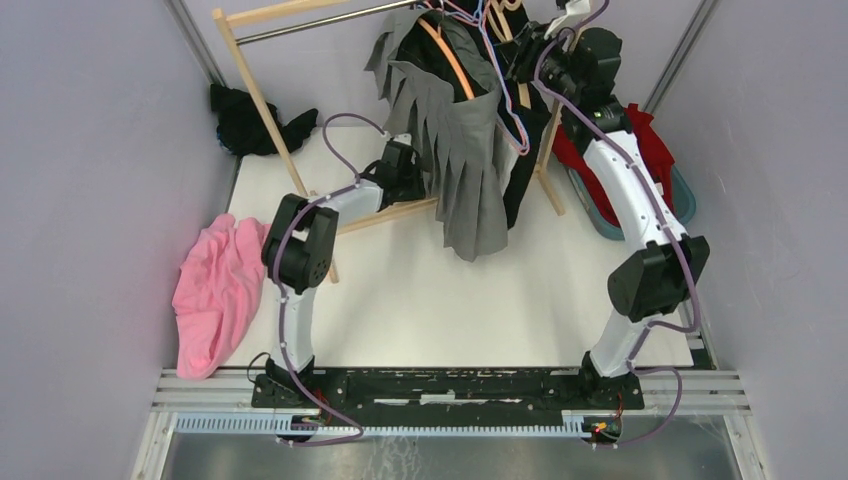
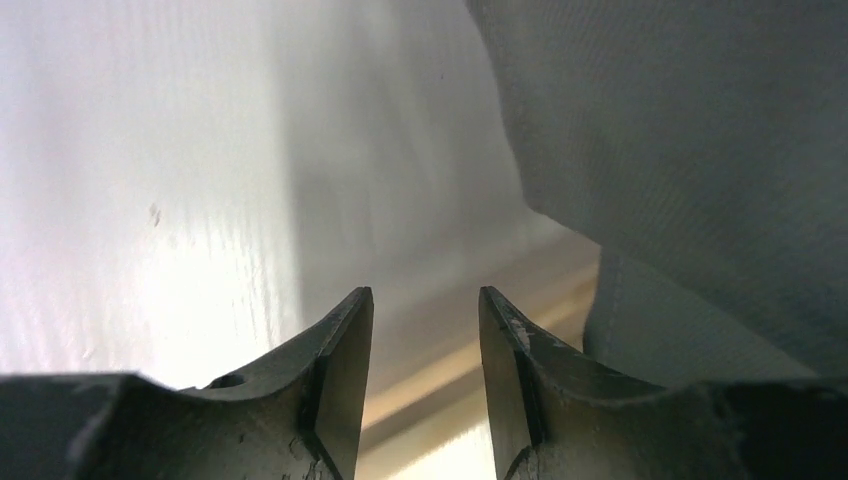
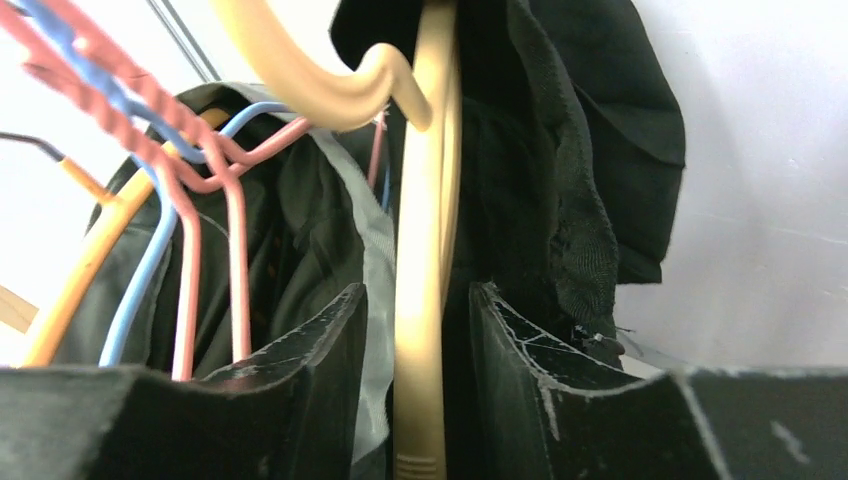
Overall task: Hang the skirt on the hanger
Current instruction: Place the hanger at the clothesline.
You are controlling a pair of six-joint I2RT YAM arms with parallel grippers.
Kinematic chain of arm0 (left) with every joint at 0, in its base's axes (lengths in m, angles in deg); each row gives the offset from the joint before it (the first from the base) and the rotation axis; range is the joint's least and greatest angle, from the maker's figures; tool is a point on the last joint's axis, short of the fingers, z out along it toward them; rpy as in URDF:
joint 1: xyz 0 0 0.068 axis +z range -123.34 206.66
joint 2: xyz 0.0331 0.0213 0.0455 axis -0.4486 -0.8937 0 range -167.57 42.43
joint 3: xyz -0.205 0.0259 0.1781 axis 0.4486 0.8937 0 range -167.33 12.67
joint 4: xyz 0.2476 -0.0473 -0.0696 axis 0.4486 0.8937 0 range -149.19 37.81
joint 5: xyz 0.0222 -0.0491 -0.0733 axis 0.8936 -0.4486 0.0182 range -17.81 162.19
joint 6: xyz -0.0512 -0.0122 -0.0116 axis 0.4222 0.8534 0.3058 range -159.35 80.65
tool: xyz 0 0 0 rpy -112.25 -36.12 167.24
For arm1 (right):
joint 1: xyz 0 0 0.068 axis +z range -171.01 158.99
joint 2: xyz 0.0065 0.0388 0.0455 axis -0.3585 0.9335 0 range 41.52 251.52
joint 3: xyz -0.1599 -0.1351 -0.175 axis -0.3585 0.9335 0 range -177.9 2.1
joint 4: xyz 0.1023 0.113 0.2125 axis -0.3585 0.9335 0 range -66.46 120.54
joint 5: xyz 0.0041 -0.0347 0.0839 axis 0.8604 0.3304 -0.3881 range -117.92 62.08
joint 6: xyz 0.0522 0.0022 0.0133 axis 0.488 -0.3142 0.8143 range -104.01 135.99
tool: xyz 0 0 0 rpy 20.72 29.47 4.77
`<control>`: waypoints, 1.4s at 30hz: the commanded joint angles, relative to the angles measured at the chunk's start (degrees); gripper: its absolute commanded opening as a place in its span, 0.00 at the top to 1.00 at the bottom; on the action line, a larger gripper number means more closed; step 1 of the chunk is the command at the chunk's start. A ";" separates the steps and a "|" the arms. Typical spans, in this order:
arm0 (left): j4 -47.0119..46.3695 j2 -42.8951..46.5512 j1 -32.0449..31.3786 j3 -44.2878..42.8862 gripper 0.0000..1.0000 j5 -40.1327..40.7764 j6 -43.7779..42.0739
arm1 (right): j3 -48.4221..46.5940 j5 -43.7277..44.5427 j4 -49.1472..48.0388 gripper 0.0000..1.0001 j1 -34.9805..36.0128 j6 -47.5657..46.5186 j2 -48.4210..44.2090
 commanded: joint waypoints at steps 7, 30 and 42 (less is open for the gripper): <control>7.23 14.79 0.19 6.26 0.47 0.23 -1.59 | 4.78 2.81 4.92 0.38 -1.90 -2.95 -14.24; 14.61 47.63 2.93 19.37 0.31 17.02 0.06 | 30.21 25.89 21.61 0.15 -3.51 -1.98 -48.92; 14.51 55.27 5.39 25.66 0.82 21.13 3.33 | 37.40 20.47 25.40 0.21 -3.45 -1.84 -53.19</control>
